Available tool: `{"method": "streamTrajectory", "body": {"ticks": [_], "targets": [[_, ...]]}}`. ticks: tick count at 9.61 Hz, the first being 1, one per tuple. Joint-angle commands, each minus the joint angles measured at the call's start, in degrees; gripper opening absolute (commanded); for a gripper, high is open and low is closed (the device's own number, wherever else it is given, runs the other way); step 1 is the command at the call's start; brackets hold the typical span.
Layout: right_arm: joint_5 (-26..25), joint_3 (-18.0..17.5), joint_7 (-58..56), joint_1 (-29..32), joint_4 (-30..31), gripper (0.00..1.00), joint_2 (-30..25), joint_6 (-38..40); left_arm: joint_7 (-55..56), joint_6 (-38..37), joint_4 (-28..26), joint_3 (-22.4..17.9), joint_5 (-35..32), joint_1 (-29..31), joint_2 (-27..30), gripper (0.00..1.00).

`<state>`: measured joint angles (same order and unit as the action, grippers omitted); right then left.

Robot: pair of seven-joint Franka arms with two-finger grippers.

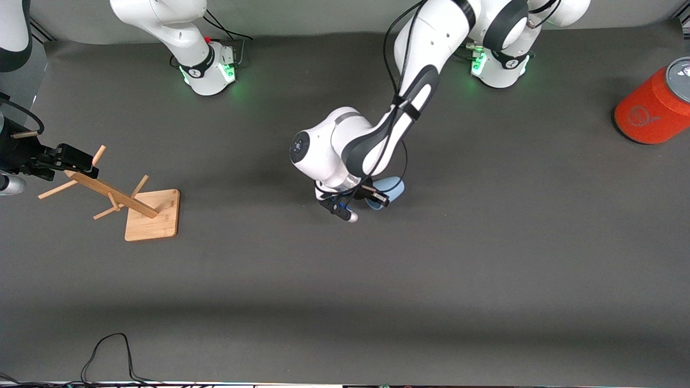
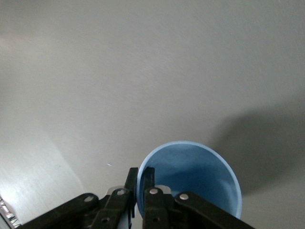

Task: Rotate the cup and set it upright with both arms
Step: 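Grasp the blue cup's rim with the left gripper, then lift and rotate the blue cup with the left gripper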

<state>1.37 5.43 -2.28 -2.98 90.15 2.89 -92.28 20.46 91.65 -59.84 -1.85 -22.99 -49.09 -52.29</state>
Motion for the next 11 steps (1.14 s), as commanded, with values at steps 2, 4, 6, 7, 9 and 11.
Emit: {"method": "streamTrajectory", "body": {"ticks": [2,4,6,7,9,11], "targets": [[-0.41,0.11,-1.15,-0.19,0.11,1.00,-0.17,-0.54,1.95,-3.67,-1.23,-0.17,5.65,3.64,11.73,0.00],[-0.41,0.11,-1.06,-0.27,0.02,1.00,-0.17,-0.62,2.30,-0.34,-8.68,-0.17,8.99,5.57,21.13,0.00],[-0.49,0.11,-1.15,-0.19,0.11,1.00,-0.17,-0.62,2.57,4.47,-16.75,-0.17,10.15,6.64,28.26,0.00],[-0.49,0.11,-1.06,-0.27,0.03,1.00,-0.17,-0.62,4.74,9.73,-23.32,-0.17,10.85,6.73,32.12,0.00],[-0.49,0.11,-1.15,-0.19,0.11,1.00,-0.17,-0.62,5.55,15.46,-32.84,-0.17,11.55,7.25,38.89,0.00],[-0.49,0.11,-1.15,-0.27,0.11,1.00,-0.17,-0.62,5.73,26.25,-45.64,-0.26,14.19,8.13,46.36,0.00]]}}
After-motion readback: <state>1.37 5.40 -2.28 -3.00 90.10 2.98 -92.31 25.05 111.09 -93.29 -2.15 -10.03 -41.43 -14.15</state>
